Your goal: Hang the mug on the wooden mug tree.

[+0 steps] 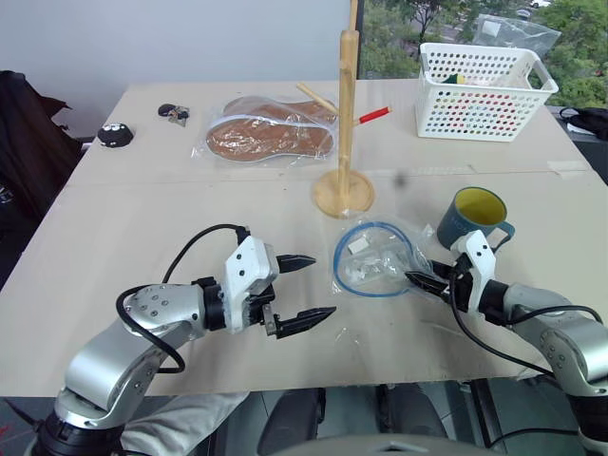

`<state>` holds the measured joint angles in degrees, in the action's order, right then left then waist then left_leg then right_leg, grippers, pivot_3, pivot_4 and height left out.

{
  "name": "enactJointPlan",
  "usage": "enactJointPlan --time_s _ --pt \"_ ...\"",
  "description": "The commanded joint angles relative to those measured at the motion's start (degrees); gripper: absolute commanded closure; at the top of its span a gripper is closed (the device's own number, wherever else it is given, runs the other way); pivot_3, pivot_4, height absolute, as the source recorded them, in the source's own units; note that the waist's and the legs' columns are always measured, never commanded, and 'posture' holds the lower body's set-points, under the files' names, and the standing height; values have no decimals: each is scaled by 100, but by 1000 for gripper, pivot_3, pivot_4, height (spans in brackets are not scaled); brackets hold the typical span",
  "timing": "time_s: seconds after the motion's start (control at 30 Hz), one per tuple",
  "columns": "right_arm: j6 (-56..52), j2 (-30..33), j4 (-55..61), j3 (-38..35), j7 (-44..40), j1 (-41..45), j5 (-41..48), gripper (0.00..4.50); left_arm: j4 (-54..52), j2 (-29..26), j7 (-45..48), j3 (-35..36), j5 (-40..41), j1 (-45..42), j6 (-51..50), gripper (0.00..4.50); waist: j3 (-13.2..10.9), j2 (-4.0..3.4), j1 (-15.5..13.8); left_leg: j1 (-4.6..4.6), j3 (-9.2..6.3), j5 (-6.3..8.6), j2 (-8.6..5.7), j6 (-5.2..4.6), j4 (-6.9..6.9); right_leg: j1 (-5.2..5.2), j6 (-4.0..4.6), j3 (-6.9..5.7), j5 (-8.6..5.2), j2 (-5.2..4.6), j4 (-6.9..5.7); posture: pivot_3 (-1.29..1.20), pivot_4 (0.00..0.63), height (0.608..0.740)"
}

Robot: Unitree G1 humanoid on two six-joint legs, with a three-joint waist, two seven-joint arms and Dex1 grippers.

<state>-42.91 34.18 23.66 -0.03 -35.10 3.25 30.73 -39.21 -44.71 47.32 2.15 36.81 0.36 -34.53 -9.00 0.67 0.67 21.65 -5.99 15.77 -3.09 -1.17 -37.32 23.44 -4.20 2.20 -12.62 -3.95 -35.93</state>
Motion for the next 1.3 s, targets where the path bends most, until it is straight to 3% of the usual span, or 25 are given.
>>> enactJointPlan --time_s 0.03,0.33,0.5,0.87,1.1,1.3 --pt "-183 84 -59 179 -57 -139 -78 4453 -166 -64 7 159 20 15 70 0 4 7 2 -1 0 0 1 0 0 -1 2 0 1 2 0 0 150 740" --pt "132 96 200 -101 -503 28 248 4453 -167 73 -46 266 228 -116 91 0 5 8 4 0 0 -1 4 2 -1 0 4 -1 3 6 -1 0 150 740" --pt "-296 27 531 -774 -705 393 1484 4453 -104 166 -36 308 388 -285 73 0 -1 3 2 6 0 -2 4 2 -3 5 4 0 3 5 -1 0 150 740" --pt "-870 171 608 -1927 78 1666 3800 4453 -73 507 -209 519 1125 -787 11 0 -2 3 -5 11 -2 -3 2 5 -6 6 4 -4 4 3 -2 0 150 740" --pt "-1104 1297 103 -2853 605 2394 5420 4453 -27 890 -599 249 1335 -1302 -92 0 -8 3 -35 16 -2 -2 -1 1 -8 7 4 -7 4 1 -1 0 150 740" --pt "-980 2521 -1053 -3617 690 2741 4908 4453 312 1606 -810 -549 1058 -2062 -77 0 -9 5 -79 23 14 -3 -7 0 -18 6 0 -4 7 0 -1 0 150 740"
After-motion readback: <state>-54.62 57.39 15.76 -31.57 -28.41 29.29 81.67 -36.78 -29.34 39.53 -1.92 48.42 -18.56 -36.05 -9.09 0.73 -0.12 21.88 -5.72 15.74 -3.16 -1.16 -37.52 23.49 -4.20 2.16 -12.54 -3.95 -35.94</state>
